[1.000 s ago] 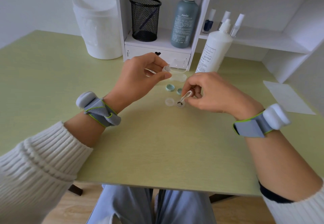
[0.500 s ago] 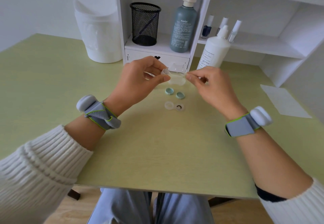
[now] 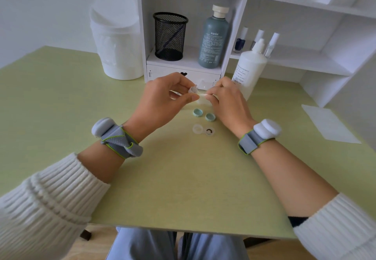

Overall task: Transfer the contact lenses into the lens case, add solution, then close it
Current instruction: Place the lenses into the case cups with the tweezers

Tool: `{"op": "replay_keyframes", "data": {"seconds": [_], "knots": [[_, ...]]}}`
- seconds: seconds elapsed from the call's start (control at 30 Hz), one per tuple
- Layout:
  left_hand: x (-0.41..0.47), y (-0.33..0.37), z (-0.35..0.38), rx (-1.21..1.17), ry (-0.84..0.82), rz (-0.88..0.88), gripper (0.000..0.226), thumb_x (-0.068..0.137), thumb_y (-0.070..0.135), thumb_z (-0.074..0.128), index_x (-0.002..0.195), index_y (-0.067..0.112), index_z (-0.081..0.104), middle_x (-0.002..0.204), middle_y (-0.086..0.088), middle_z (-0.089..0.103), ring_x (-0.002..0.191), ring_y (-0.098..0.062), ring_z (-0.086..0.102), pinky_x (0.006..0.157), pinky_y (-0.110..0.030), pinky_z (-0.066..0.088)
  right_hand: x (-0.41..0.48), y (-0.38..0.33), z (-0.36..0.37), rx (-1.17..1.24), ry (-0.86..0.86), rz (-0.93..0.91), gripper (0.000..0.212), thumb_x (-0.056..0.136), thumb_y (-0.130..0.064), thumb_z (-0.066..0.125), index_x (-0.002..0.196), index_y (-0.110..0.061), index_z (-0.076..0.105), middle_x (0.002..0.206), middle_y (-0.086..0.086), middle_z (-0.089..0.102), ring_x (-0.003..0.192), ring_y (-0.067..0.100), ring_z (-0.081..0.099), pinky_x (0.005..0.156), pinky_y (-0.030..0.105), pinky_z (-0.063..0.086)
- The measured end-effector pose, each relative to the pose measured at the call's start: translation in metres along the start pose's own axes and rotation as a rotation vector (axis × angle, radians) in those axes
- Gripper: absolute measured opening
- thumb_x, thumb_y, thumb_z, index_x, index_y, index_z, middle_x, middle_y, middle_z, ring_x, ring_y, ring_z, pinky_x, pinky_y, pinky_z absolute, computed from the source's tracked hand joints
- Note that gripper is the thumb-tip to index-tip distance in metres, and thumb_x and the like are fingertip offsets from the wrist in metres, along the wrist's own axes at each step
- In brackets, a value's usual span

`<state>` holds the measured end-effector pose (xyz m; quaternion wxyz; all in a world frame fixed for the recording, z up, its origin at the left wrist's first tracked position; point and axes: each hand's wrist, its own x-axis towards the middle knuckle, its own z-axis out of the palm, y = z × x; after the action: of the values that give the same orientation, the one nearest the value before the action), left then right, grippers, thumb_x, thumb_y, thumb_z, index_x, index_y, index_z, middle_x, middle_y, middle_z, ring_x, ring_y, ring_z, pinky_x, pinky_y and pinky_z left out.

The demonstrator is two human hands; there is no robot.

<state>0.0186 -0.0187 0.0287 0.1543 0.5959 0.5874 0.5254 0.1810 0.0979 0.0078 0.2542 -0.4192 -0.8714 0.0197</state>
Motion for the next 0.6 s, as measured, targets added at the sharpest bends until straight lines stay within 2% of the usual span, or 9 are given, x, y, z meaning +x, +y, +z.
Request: {"op": "replay_keyframes", "data": {"seconds": [0.27,0.47,0.6], "knots": [[0.0001,-0.0006,-0.0001,0.010,0.005,0.003,0.016,0.083,0.021,0.080,0.096,0.016,0.072,0.092,0.005,0.076,0.078,-0.003,0.069,0.080,-0.032,0.060,0.0039,-0.0021,-0.0019,-0.036,-0.051,0.017,0.020,0.102,-0.020,0.055,0.102,-0.012,0.074,0.112,0.007,0.061,0.098,0.029,0.060,0.084,0.044,0.051],[0.0004,-0.0015,0.0003,0.018,0.003,-0.005,0.015,0.084,0.023,0.080,0.096,0.017,0.072,0.092,0.006,0.076,0.081,-0.004,0.070,0.081,-0.033,0.060,0.0060,-0.0003,-0.0016,-0.026,-0.036,0.031,0.020,0.101,-0.020,0.057,0.103,-0.012,0.075,0.110,0.008,0.055,0.097,0.027,0.056,0.077,0.034,0.044],[0.0004,-0.0019,0.0007,0.016,0.000,-0.002,0.016,0.084,0.022,0.080,0.096,0.016,0.072,0.091,0.006,0.076,0.082,-0.005,0.071,0.080,-0.034,0.060,0.0071,-0.0002,-0.0004,-0.028,-0.052,0.025,0.023,0.101,-0.017,0.054,0.098,-0.011,0.076,0.109,0.011,0.060,0.096,0.030,0.059,0.080,0.039,0.049]]}}
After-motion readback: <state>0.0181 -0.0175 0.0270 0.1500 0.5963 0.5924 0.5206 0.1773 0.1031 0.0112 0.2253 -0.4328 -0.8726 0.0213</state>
